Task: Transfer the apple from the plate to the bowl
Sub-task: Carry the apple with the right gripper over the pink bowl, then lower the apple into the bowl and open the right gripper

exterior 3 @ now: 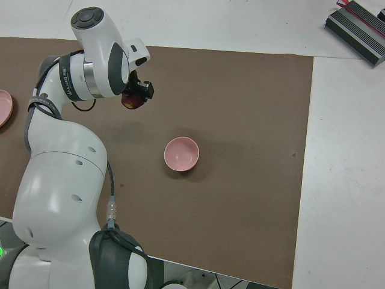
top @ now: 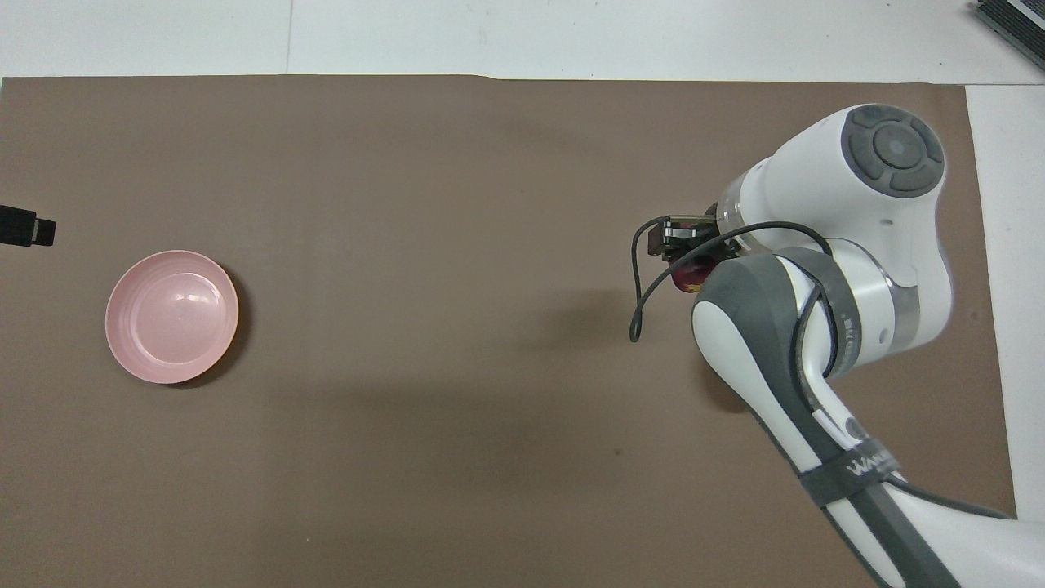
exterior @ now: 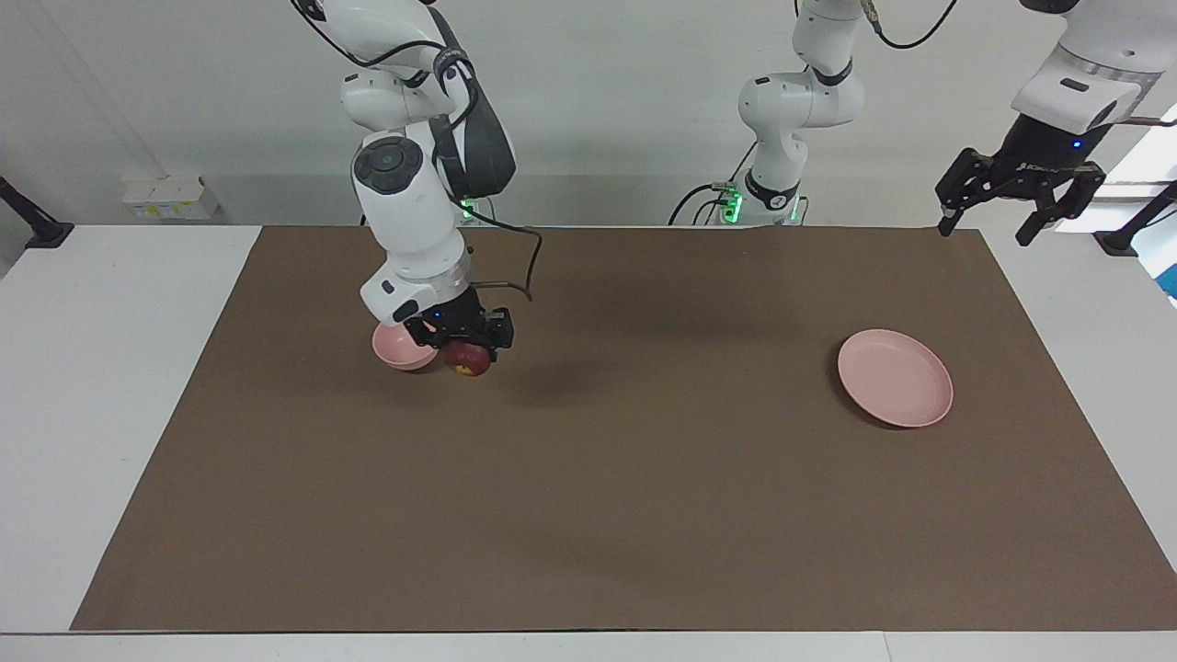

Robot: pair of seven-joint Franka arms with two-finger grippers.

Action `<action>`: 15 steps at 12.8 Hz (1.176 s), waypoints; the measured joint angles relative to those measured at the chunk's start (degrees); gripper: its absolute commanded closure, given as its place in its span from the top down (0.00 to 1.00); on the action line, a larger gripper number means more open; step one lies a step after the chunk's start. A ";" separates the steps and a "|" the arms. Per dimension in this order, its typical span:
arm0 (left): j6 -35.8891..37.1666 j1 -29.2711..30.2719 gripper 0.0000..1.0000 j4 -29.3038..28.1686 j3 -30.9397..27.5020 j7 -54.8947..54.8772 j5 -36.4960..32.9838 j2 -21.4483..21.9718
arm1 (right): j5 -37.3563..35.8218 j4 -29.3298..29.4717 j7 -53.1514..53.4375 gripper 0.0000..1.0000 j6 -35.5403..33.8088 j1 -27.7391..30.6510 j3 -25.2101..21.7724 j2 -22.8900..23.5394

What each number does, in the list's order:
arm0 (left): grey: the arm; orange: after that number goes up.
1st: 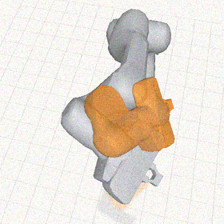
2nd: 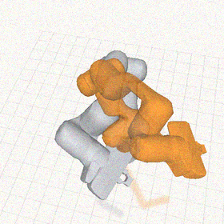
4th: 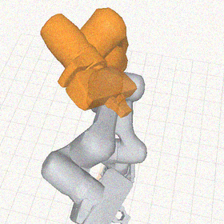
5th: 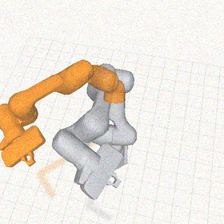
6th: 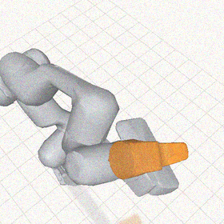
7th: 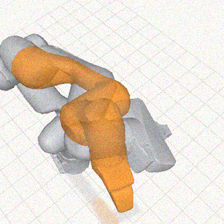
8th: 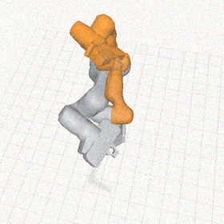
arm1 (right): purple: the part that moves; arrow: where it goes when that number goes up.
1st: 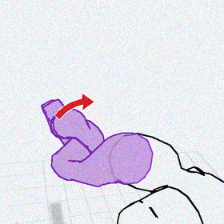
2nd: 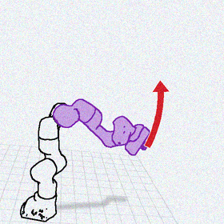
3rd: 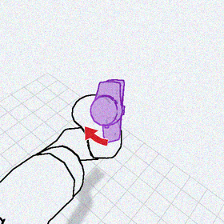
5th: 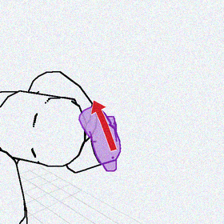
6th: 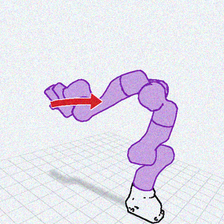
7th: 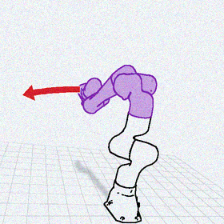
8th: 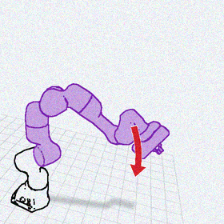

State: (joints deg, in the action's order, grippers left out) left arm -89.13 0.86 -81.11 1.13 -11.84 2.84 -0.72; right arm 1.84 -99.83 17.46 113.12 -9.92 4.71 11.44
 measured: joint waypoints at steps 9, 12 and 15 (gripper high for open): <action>1.52 0.15 1.00 0.08 -0.02 0.00 -0.07 0.09 | -0.95 -28.97 -10.20 0.36 14.45 6.50 0.03 -14.89; 1.82 0.15 1.00 0.00 -0.02 0.00 -0.07 0.20 | -0.96 -32.92 -11.86 0.35 17.64 9.06 0.02 -16.15; 1.95 0.15 1.00 0.00 0.03 0.00 -0.71 0.21 | -0.96 -37.91 -12.69 0.36 24.43 10.24 0.03 -14.54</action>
State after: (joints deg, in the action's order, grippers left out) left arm -87.18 1.01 -81.12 1.16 -11.84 2.13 -0.52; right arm 0.87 -137.75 4.77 137.55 0.32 4.74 -3.10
